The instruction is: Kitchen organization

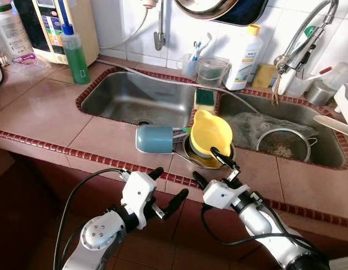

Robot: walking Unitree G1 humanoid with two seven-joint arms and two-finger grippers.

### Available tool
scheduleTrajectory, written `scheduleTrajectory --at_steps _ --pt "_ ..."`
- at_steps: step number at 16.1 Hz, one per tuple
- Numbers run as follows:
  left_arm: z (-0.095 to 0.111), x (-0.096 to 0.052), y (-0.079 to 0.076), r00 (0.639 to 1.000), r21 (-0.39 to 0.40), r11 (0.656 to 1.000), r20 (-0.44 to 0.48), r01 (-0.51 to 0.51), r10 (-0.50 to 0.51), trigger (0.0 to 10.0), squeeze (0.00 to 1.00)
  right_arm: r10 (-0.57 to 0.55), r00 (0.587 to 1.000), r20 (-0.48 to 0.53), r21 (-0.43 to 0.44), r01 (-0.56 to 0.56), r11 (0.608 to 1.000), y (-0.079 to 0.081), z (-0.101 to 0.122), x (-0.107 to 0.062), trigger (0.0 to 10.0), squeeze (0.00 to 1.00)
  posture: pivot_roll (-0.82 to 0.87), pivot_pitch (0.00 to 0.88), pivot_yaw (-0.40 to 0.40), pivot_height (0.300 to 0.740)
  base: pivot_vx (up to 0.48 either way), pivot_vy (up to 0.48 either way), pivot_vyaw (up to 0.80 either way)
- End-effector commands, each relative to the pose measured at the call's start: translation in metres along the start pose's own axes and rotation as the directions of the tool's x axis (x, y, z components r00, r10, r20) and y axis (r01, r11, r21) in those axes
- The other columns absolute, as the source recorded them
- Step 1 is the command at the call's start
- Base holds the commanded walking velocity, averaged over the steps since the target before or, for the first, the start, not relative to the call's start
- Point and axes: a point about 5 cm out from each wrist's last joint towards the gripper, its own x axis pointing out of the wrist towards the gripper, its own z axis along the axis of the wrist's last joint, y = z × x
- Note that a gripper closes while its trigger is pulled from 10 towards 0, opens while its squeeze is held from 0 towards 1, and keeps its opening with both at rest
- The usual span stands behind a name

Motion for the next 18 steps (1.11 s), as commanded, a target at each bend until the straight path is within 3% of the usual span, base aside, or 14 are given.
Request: scheduleTrajectory --at_steps 1,3,5,6,8,9,10,12,18 --pt "0.004 0.0 -0.002 1.0 0.011 1.0 0.003 0.018 -0.018 10.0 0.0 -0.02 0.998 -0.051 -0.019 0.019 1.0 -0.008 -0.008 0.005 8.2 0.0 -0.07 0.067 -0.056 0.74 0.0 0.0 0.0" --pt "0.005 0.0 -0.002 1.0 0.011 1.0 0.002 0.016 -0.016 10.0 0.0 -0.019 0.998 -0.053 -0.022 0.018 1.0 -0.01 -0.009 0.008 8.2 0.0 -0.07 0.071 -0.057 0.74 0.0 0.0 0.0" --pt "0.005 0.0 -0.003 1.0 0.012 1.0 0.003 0.014 -0.014 10.0 0.0 -0.015 0.999 -0.051 -0.03 0.013 0.999 -0.012 -0.01 0.012 7.3 0.0 -0.06 0.072 -0.06 0.74 0.0 0.0 0.0" --pt "0.006 0.0 -0.003 1.0 0.011 1.0 0.003 0.013 -0.013 10.0 0.0 -0.012 0.999 -0.051 -0.027 0.01 1.0 -0.013 -0.011 0.013 5.8 0.0 -0.06 0.073 -0.062 0.74 0.0 0.0 0.0" --pt "0.006 0.001 -0.004 1.0 0.008 1.0 0.004 0.011 -0.011 10.0 0.0 0.011 0.999 -0.048 -0.031 -0.012 0.999 -0.013 -0.012 0.017 2.0 0.0 -0.06 0.075 -0.066 0.74 0.0 0.0 0.0" --pt "0.006 0.001 -0.005 1.0 0.007 1.0 0.005 0.01 -0.01 10.0 0.0 0.026 0.999 -0.041 -0.028 -0.027 0.999 -0.013 -0.011 0.018 2.9 0.0 -0.06 0.076 -0.068 0.74 0.0 0.0 0.0" --pt "0.006 0.001 -0.005 1.0 0.006 1.0 0.006 0.01 -0.01 10.0 0.0 0.036 0.999 -0.034 -0.029 -0.037 0.999 -0.013 -0.011 0.019 2.7 0.0 -0.06 0.076 -0.068 0.74 0.0 0.0 0.0" --pt "0.006 0.001 -0.006 1.0 0.004 1.0 0.006 0.008 -0.008 10.0 0.0 0.069 0.998 -0.015 -0.021 -0.069 0.997 -0.01 -0.009 0.02 9.8 0.0 -0.06 0.078 -0.072 0.74 0.0 0.0 0.0" --pt "0.007 0.0 -0.006 1.0 0.004 1.0 0.006 0.0 0.0 10.0 0.0 0.138 0.99 0.024 0.006 -0.138 0.99 -0.002 -0.005 0.02 10.0 0.0 -0.05 0.079 -0.076 0.74 0.0 0.0 0.0"
